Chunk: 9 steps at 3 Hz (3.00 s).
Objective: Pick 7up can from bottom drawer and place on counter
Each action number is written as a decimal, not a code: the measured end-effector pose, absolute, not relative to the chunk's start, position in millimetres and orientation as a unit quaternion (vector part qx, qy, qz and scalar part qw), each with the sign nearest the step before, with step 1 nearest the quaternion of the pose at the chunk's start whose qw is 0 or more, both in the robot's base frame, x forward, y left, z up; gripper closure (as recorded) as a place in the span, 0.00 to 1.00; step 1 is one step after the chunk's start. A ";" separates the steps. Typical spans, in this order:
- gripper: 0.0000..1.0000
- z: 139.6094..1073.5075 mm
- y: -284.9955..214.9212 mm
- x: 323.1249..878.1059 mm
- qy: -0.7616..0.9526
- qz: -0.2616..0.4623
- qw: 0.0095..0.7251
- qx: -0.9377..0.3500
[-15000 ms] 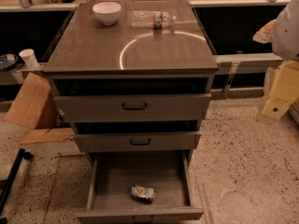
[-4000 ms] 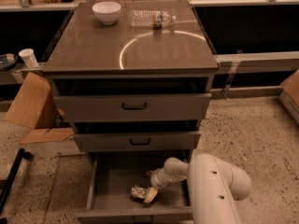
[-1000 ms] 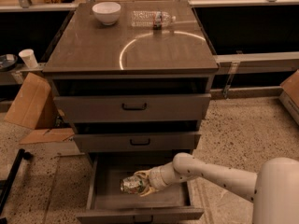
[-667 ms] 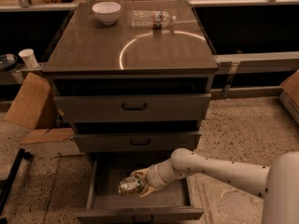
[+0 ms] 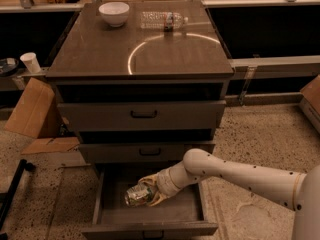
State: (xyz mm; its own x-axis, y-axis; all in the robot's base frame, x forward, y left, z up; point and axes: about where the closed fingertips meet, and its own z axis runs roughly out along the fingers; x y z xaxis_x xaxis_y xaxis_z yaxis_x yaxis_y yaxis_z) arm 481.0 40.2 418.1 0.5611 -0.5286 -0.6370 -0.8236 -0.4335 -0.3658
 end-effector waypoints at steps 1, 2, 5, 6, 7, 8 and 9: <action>1.00 434.7 39.1 481.8 0.415 0.207 0.316 -0.828; 1.00 486.4 23.0 480.2 0.420 0.170 0.313 -0.835; 1.00 575.3 -12.4 499.2 0.432 0.101 0.332 -0.833; 1.00 622.5 -39.5 520.8 0.452 0.070 0.362 -0.812; 1.00 691.3 -80.3 547.8 0.483 0.032 0.391 -0.783; 1.00 727.2 -95.1 562.1 0.492 0.010 0.395 -0.776; 1.00 729.7 -95.5 563.6 0.492 0.008 0.397 -0.775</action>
Offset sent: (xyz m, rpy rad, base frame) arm 0.0055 -0.0539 0.1545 -0.1617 -0.1758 -0.0731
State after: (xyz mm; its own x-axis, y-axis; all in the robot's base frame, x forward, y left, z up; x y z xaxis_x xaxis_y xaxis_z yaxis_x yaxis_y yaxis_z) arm 563.6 -95.5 729.7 0.5167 -0.7554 -0.4029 -0.7688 -0.2023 -0.6067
